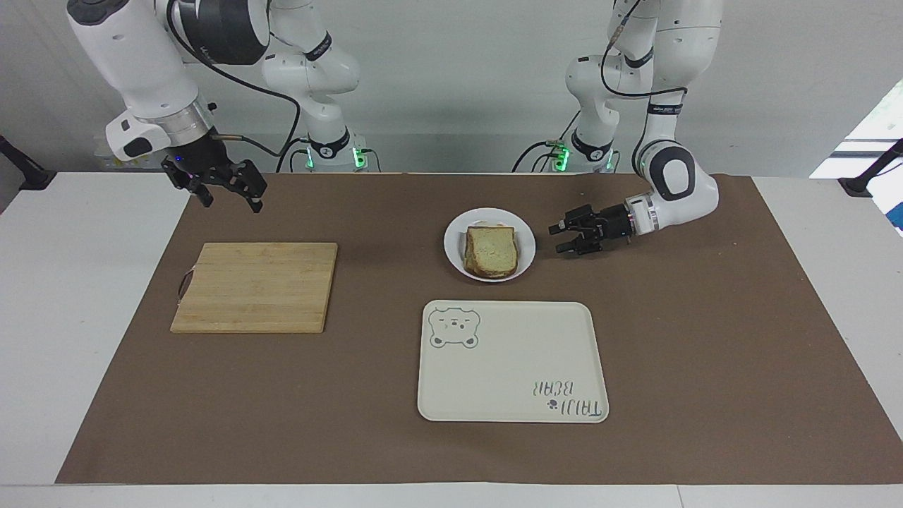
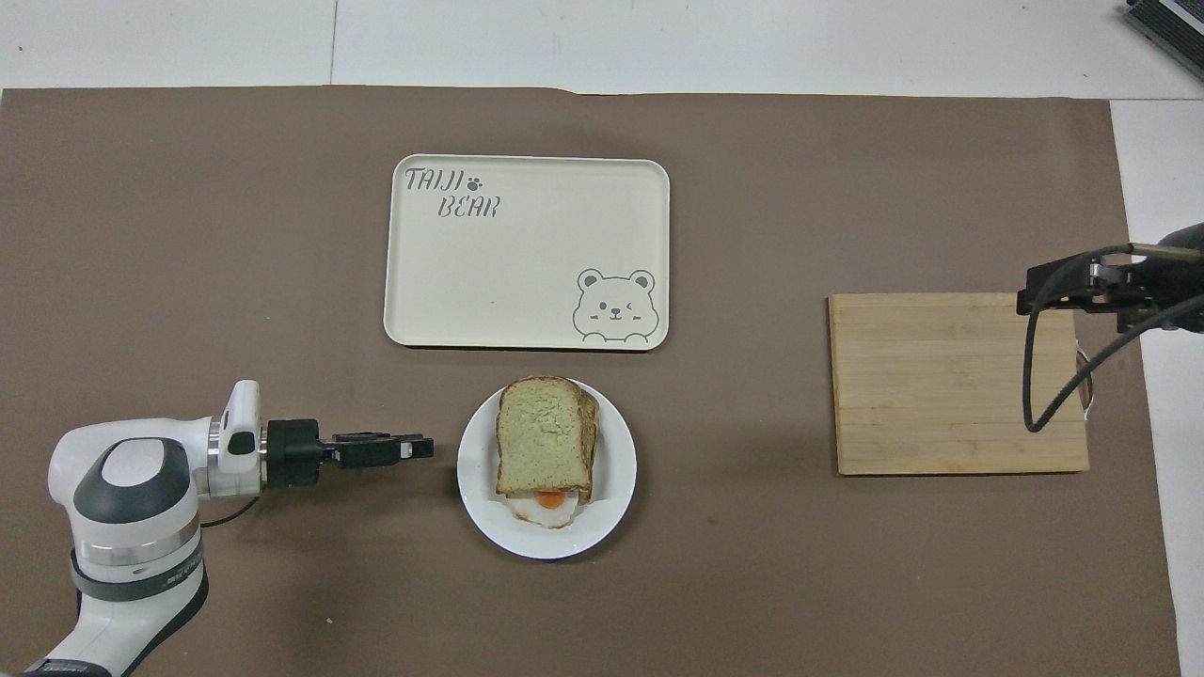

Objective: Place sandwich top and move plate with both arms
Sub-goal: 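Withdraw the right gripper while the left gripper reaches the plate rim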

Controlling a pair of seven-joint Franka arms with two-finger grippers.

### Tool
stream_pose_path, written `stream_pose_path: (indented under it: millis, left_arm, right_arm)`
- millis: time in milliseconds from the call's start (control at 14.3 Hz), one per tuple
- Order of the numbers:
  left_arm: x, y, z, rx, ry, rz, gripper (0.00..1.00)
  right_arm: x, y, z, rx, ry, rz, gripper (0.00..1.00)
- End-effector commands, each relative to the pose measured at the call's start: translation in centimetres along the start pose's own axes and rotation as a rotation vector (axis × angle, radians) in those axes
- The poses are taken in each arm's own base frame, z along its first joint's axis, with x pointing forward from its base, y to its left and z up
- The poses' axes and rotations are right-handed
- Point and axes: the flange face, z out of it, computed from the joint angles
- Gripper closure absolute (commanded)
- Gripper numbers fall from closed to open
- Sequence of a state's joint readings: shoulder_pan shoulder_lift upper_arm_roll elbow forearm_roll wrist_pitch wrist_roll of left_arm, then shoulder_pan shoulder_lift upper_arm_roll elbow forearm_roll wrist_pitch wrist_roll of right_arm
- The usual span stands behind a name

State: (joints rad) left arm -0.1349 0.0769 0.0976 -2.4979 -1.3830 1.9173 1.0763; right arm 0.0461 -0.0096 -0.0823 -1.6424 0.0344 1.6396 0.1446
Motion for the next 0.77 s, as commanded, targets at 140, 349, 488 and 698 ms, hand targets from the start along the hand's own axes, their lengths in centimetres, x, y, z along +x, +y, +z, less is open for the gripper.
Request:
stream_pose_path:
  millis: [140,349,488,698]
  left_arm:
    - [-0.2,-0.3,3.6,-0.025,0.013,-0.011,0.49]
    - [-0.2,-0.6,4.6,0.012,0.008,-0.009,0.51]
    - [0.1,-0.7,4.3,0.009,0.015,-0.011,0.51]
    - [1.6,-0.1,3.4,-0.034,0.032,0.003,0.50]
  right_arm:
    - [-1.3,-1.2,-1.9,-0.029,0.017,-0.030,0.00]
    - [-1.8,-1.0,-4.6,-0.027,0.026,-0.026,0.00]
    - [-1.9,-0.1,-5.2,-0.027,0.023,-0.018,0.00]
    - [-2.6,0.3,-5.8,-0.032,0.037,-0.021,0.00]
